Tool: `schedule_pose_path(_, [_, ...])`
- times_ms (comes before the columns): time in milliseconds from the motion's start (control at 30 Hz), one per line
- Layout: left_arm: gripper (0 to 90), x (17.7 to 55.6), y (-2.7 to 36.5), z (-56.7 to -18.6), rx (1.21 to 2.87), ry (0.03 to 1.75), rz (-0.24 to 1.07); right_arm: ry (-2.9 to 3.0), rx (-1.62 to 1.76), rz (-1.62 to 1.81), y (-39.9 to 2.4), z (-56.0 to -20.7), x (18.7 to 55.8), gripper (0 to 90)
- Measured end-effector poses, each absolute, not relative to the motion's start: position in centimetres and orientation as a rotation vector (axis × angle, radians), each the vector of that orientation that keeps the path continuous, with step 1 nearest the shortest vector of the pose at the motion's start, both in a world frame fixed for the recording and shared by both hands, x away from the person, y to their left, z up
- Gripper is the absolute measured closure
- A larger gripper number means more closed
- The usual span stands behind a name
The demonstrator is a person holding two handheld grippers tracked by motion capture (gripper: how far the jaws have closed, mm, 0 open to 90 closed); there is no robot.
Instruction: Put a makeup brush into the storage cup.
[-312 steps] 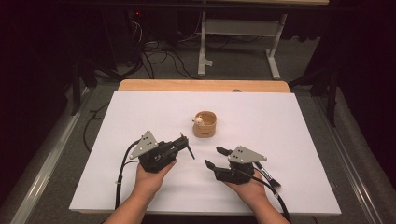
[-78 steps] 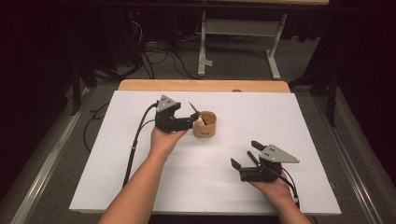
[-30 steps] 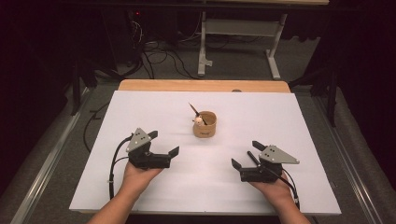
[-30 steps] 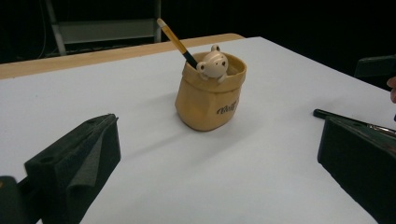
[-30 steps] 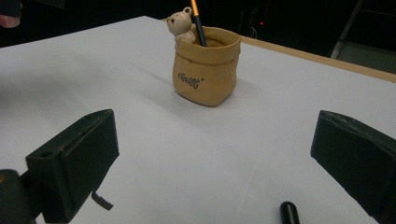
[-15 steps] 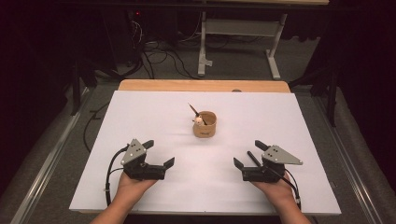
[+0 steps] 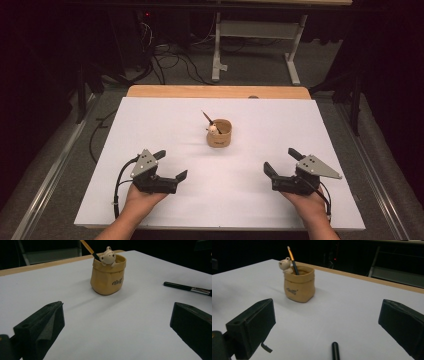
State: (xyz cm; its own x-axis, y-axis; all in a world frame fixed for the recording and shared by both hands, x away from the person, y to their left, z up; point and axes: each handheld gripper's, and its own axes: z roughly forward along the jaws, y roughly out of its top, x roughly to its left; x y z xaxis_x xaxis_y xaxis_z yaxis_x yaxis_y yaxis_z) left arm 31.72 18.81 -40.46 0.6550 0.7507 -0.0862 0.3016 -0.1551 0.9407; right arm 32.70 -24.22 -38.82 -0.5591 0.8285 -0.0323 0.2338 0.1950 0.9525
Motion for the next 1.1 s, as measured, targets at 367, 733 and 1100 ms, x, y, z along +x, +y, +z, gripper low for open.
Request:
schedule_pose_path(367, [0.0, 32.0, 18.5, -40.5, 1.754, 0.831, 0.48, 1.855, 1.1, 1.273, -27.1, -39.3, 33.3, 2.8])
schedule_pose_path(733, [0.2, 31.8, 18.6, -40.4, 1.748, 0.822, 0.434, 1.854, 1.172, 1.173, -28.4, -40.1, 33.3, 2.9])
schedule_pose_path(1100, [1.5, 31.3, 19.2, -39.9, 1.719, 0.814, 0.432, 1.899, 1.191, 1.112, -28.2, -41.0, 33.9, 2.8])
